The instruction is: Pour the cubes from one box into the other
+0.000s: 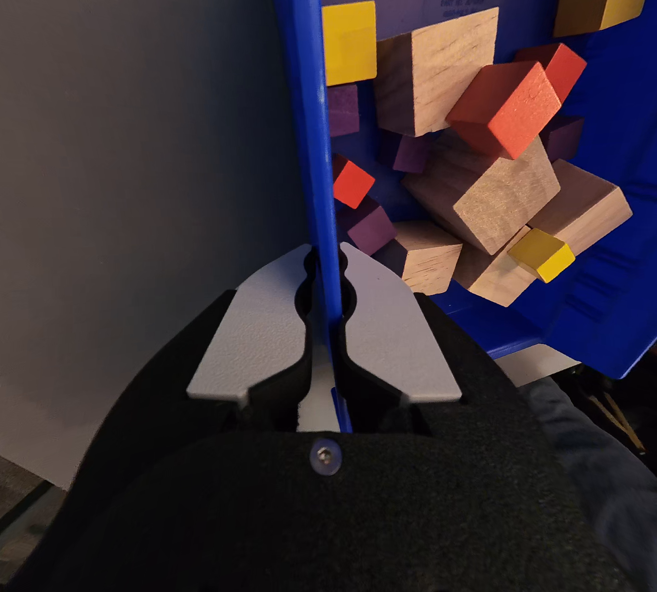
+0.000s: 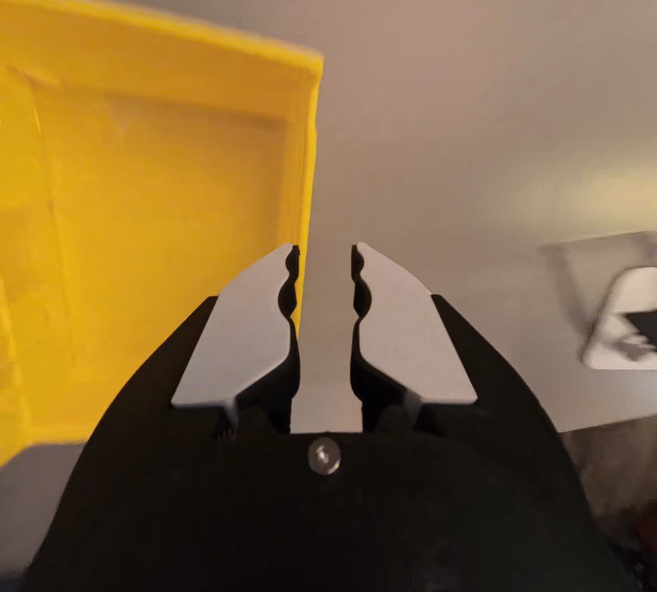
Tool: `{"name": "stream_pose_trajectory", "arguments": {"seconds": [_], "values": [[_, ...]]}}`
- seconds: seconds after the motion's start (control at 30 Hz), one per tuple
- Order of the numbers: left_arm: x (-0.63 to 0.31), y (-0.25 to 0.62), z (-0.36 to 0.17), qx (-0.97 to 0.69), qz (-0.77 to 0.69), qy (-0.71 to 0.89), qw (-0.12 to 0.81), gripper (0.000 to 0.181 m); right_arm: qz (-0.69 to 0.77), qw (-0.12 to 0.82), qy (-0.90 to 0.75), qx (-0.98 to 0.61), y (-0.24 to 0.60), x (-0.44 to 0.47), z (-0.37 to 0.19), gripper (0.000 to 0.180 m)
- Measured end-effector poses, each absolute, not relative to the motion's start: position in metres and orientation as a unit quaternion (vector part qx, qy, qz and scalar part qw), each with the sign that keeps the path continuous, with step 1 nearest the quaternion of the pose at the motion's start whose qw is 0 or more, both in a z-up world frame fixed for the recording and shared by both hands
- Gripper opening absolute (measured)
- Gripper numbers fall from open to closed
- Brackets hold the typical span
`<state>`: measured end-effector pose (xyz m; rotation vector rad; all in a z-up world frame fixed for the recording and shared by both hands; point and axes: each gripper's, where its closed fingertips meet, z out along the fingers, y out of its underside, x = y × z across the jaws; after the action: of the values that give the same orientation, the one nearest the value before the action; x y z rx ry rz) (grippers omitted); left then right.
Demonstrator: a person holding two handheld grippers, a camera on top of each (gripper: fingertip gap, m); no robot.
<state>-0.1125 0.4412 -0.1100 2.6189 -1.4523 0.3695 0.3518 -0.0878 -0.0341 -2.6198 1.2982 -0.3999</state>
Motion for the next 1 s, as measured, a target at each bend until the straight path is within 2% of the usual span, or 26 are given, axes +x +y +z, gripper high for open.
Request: {"name": "stream_pose_trajectory", "arguments": {"seconds": [0.07,0.13,0.2,0.27,0.33,0.4,0.47,0.6,0.7,0.73,0.8,1.0], "values": [[-0.112,0.442,-0.11,0.863,0.118,-0.487,0.059,0.009,-0.215,0.183,0.388,-0.877,-0.045,0.345,0.02,0.027],[-0.112,0.442,-0.11,0.861,0.119,-0.491,0.056,0.009,-0.202,0.311,0.318,-0.872,0.026,0.306,0.06,0.027],[-0.112,0.442,-0.11,0.863,0.124,-0.487,0.055,0.01,-0.087,0.421,0.242,-0.87,0.105,0.237,0.075,0.033],[-0.111,0.442,-0.11,0.865,0.127,-0.483,0.049,0.01,0.05,0.45,0.2,-0.869,0.168,0.166,0.064,0.04],[-0.111,0.442,-0.11,0.869,0.131,-0.476,0.043,0.01,0.124,0.408,0.18,-0.886,0.213,0.111,0.03,0.043],[-0.112,0.442,-0.11,0.872,0.131,-0.471,0.037,0.01,0.126,0.352,0.178,-0.91,0.245,0.083,-0.012,0.054],[-0.114,0.441,-0.11,0.875,0.128,-0.465,0.035,0.009,0.129,0.324,0.2,-0.916,0.273,0.068,-0.04,0.056],[-0.116,0.439,-0.11,0.88,0.122,-0.459,0.031,0.009,0.227,0.296,0.247,-0.895,0.313,0.029,-0.057,0.057],[-0.117,0.438,-0.111,0.879,0.121,-0.46,0.033,0.009,0.185,0.255,0.266,-0.911,0.323,0.025,-0.073,0.058],[-0.118,0.438,-0.111,0.878,0.122,-0.461,0.034,0.01,0.162,0.232,0.269,-0.921,0.322,0.024,-0.081,0.056],[-0.118,0.436,-0.111,0.879,0.126,-0.458,0.04,0.011,0.111,0.176,0.27,-0.94,0.318,0.023,-0.095,0.031],[-0.12,0.435,-0.112,0.88,0.122,-0.458,0.038,0.01,-0.001,0.11,0.254,-0.961,0.318,0.03,-0.114,0.015]]}}
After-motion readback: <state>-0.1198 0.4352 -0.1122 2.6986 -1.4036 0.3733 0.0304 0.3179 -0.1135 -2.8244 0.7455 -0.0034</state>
